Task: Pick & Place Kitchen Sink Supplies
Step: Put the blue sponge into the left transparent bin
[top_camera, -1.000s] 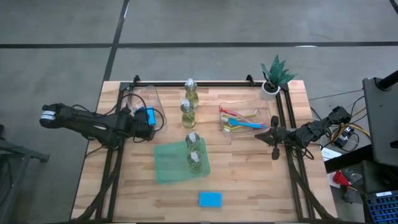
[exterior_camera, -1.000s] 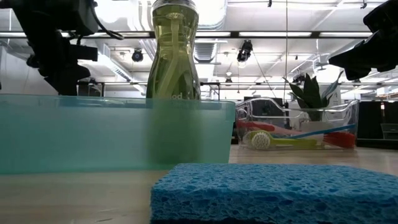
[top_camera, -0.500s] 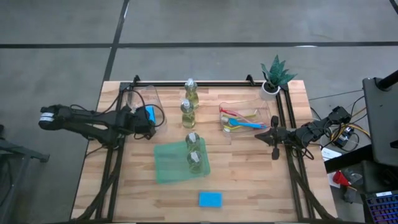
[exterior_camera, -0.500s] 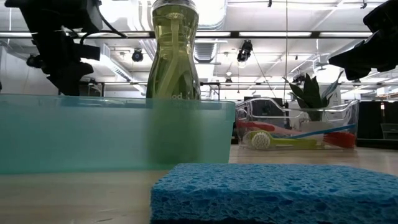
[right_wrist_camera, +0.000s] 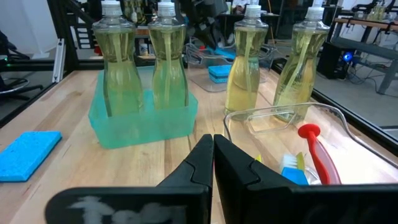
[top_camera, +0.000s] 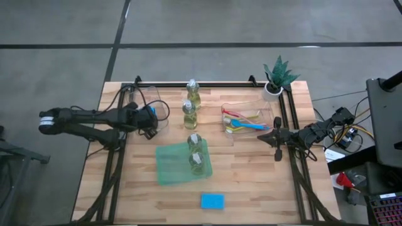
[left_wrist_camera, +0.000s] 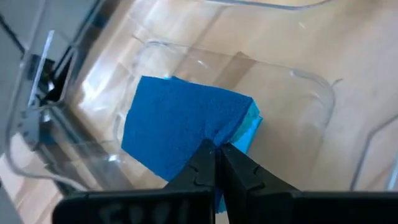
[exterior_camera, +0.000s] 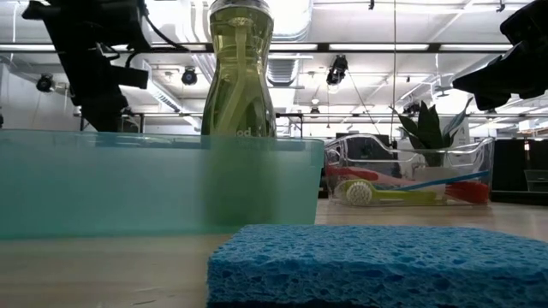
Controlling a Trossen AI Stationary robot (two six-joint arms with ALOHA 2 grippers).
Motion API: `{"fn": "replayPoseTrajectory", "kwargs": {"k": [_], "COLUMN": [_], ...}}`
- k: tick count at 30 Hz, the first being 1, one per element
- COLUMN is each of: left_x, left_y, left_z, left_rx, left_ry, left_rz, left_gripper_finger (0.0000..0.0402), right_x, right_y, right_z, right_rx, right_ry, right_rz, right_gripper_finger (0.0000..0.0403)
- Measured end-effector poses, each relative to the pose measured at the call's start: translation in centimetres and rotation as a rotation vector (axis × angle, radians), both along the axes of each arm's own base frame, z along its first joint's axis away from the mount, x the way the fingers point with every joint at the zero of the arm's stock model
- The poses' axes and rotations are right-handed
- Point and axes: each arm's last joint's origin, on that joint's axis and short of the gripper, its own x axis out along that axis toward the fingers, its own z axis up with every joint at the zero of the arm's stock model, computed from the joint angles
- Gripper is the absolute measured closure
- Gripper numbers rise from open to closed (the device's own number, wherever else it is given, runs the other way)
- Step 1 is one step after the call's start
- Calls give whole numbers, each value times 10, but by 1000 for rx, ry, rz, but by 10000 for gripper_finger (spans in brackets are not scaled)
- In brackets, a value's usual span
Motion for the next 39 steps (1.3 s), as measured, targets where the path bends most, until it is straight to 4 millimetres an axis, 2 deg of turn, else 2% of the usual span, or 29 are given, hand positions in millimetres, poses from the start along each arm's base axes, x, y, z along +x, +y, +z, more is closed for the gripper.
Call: {"fn": "replayPoseTrajectory", "kwargs": {"k": [7,17,33,39], "left_x": [0,-2,1,5], "left_y": [8,26,28,28], "left_z": [-2,-3,-8,1], "left_rx": [-81,-75,-102,-82], "left_ry": [-14,-10,20,7], "left_rz": [43,91,67,23], "left_gripper_finger": [398,390,397,399], "right_x": [0,0,0,0], "right_y": [0,0,0,0], "right_z": [0,0,0,0], "right_rx": [0,0,0,0], "right_ry": [0,0,0,0], "right_rz": [0,0,0,0], "right_gripper_finger": [394,394,394,394]}}
